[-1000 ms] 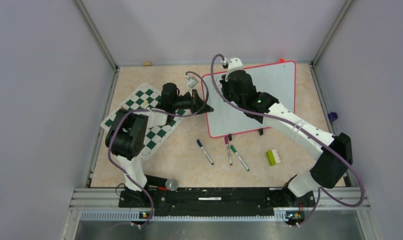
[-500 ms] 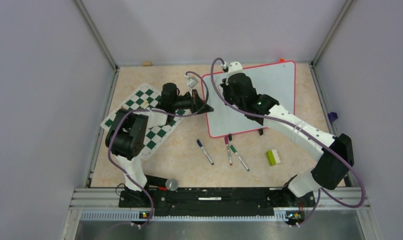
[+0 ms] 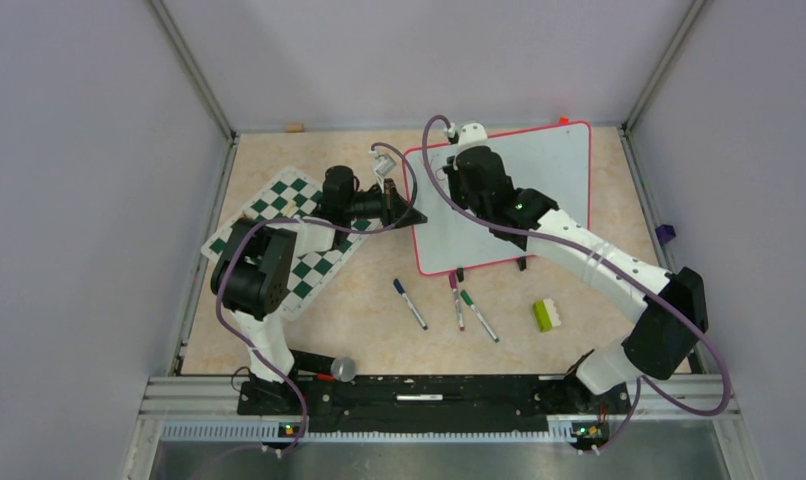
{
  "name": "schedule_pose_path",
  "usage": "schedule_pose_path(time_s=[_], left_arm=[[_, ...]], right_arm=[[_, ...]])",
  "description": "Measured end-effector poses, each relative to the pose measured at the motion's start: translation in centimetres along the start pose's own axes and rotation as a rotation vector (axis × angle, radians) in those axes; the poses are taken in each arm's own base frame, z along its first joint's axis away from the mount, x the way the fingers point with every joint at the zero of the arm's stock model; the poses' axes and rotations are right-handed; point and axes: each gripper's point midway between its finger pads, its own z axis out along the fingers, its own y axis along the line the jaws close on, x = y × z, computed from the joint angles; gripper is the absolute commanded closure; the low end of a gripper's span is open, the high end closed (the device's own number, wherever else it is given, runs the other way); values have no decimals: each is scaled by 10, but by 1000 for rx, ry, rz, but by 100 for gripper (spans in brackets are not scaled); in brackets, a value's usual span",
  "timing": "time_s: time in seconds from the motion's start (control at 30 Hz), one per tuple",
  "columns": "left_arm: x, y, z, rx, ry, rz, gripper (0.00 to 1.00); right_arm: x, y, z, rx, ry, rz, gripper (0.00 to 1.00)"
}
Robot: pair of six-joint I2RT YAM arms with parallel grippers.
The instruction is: Write a sentence on the whiteboard
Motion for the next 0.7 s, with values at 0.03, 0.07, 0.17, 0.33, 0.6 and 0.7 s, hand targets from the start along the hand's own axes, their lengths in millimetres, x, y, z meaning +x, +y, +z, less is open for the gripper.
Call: schedule_pose_path(time_s=[0.03,0.07,0.17,0.33,0.6,0.7], left_arm=[[0,0,0,0,0,0,100],[0,0,0,0,0,0,100],[0,0,0,2,1,0,100],[0,-1,0,5,1,2,100],[0,-1,0,3,1,2,100],[0,-1,0,3,1,2,100]], right_arm=[[0,0,0,0,0,0,100],[0,0,0,1,0,0,100],[-4,-1,-1,4,-6,2,100],[-12,-3,-1,13,-23,12,100],[-15,-2,0,10,-26,13,100],[-15,-1,0,4,-25,13,100]])
